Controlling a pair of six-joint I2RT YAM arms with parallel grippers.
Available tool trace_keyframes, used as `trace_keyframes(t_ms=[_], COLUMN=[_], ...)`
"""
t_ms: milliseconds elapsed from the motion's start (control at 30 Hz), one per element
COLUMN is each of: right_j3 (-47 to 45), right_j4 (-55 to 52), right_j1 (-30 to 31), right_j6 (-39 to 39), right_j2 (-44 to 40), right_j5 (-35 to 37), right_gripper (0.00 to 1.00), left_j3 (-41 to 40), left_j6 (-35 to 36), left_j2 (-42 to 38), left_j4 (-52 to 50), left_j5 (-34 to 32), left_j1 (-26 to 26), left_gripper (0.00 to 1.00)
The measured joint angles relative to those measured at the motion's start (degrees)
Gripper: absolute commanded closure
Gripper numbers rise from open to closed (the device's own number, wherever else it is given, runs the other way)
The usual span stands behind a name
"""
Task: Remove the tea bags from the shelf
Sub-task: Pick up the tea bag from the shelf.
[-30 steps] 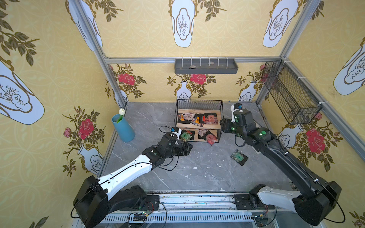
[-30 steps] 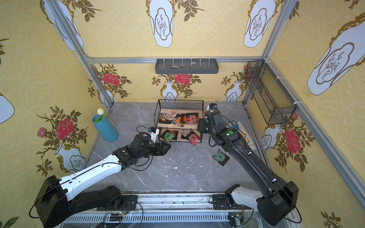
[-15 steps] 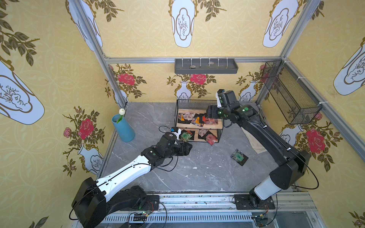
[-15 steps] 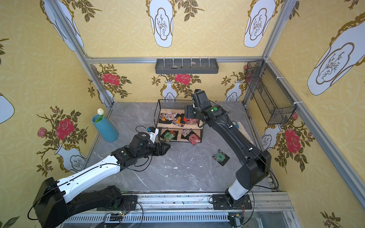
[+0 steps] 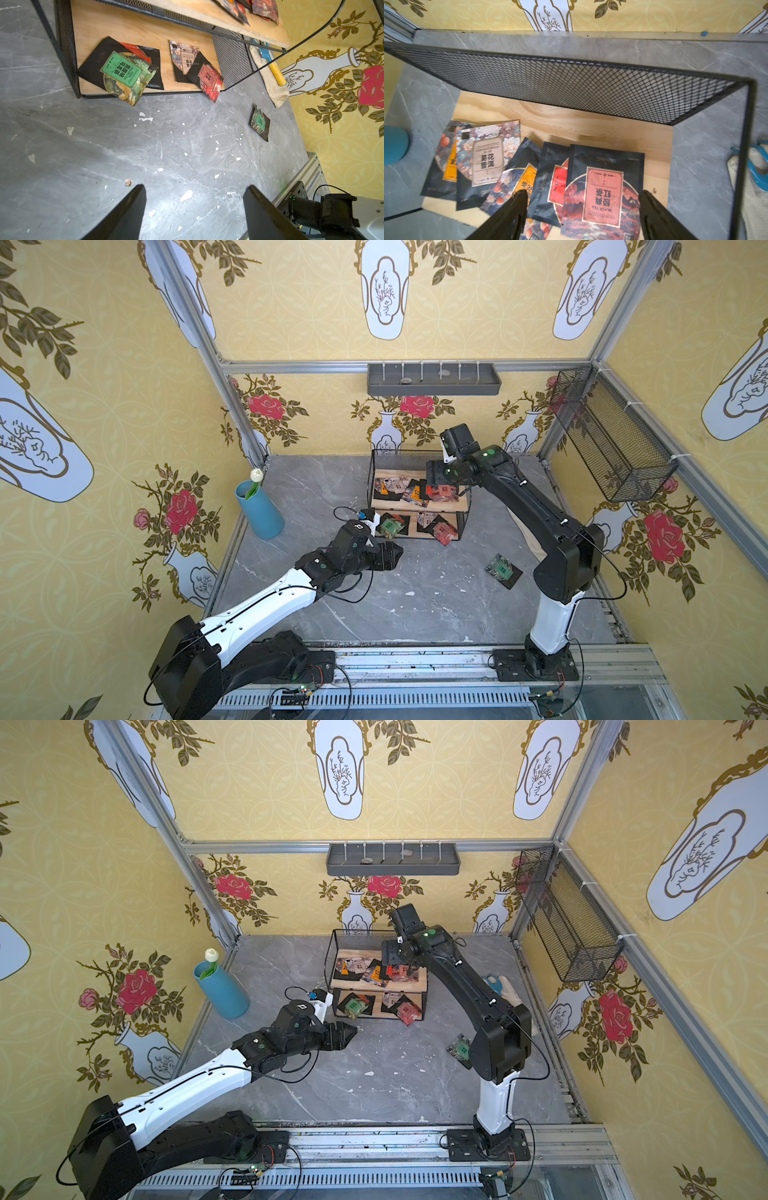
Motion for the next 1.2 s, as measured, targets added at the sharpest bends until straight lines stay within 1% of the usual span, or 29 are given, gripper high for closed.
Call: trace_keyframes(t_ms=[233, 467, 767, 900, 1200], right_j3=[0.1, -1.8, -3.8, -4.5, -5.3], right_j4=[-1.2, -0.9, -0.6, 1.0, 2.5], right_j1=[0.7, 1.3, 1.3, 1.3, 1.3], right_j6=[0.0, 0.3, 1.6, 1.6, 1.8], right_j2=[2.0, 2.4, 3.0, 3.0, 2.6], right_j5=[2.2, 4.0, 4.1, 4.1, 3.8], right_gripper=[0.11, 0.11, 0.13, 0.16, 0.29], left_j3=[-0.2, -0.3, -0.9, -1.0, -1.0], left_j6=[0.2, 0.2, 0.2, 0.4, 0.5], left_j2=[-0.1, 0.0, -0.5, -0.9, -0.5], left_j4=[0.0, 0.0, -0.1, -0.1, 0.0], left_j5=[-0.1, -0.4, -0.9, -1.5, -1.5], left_j1=[0.0, 0.0, 0.1, 0.1, 0.1], left_gripper=[0.17, 0.17, 0.17, 0.17, 0.17])
